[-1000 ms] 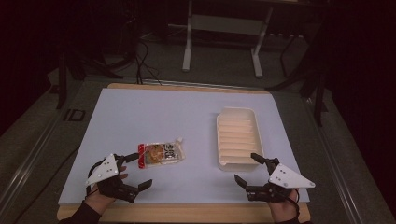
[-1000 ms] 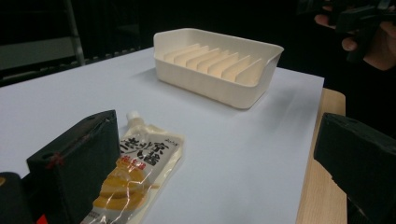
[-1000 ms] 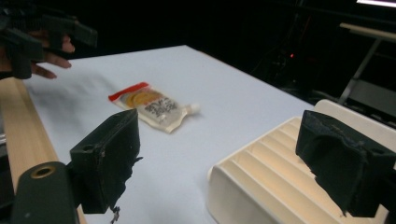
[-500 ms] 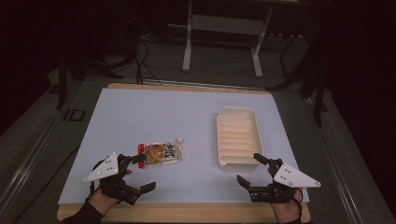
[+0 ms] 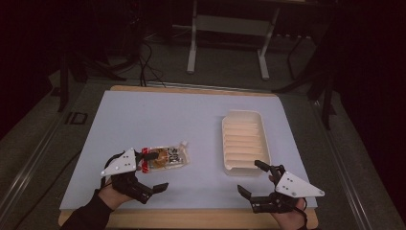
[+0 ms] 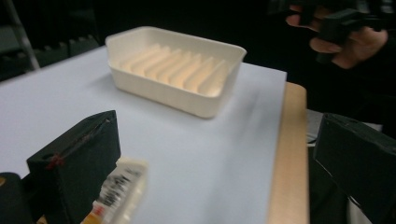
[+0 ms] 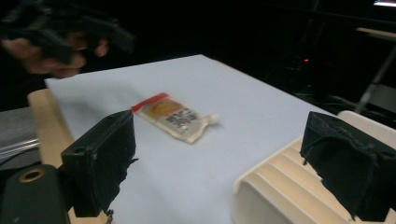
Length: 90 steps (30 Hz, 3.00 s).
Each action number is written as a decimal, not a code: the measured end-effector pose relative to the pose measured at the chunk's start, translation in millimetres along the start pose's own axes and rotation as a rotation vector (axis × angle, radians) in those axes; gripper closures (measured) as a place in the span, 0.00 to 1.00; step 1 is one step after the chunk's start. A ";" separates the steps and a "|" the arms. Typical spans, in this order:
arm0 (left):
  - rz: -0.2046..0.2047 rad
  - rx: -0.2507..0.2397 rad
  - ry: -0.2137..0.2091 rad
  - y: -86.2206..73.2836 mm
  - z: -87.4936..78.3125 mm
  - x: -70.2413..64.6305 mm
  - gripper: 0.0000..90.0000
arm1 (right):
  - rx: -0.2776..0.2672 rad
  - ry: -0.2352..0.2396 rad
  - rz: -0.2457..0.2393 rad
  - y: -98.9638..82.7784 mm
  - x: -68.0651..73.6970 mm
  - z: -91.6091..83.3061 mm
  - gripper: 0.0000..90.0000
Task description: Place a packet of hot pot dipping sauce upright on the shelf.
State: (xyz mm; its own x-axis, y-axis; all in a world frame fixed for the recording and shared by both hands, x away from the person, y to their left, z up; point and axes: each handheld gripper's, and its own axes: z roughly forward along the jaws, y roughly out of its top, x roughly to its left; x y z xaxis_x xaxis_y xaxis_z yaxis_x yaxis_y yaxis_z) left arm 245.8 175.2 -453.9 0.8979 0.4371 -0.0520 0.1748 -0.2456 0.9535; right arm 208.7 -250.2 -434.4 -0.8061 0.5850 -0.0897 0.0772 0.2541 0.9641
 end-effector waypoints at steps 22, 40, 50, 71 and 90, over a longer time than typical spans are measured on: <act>-0.031 0.140 0.015 11.6 43.3 55.1 0.02 | 0.012 0.014 0.018 -1.3 1.5 2.2 0.11; -0.010 0.252 0.025 7.5 83.4 87.8 0.04 | 0.014 0.022 0.017 -2.9 2.2 2.1 0.13; 0.033 0.307 0.053 -1.5 93.1 102.4 0.23 | 0.020 0.028 0.014 -4.2 2.3 3.0 0.13; -0.030 0.516 0.075 -41.4 116.3 125.6 0.37 | 0.043 0.044 0.024 -7.1 2.3 6.0 0.15; -0.005 0.704 0.037 -23.9 126.7 108.5 0.84 | 0.052 0.047 0.022 -7.5 3.3 7.7 0.15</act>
State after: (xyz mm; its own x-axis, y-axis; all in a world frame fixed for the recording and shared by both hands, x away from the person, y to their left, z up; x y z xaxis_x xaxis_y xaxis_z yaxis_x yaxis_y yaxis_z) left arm 390.2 118.8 -520.0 0.8841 0.4662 -0.0337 0.4104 -0.7396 0.5334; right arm 210.0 -244.3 -443.7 -0.8303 0.5545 -0.0551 0.1251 0.2818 0.9513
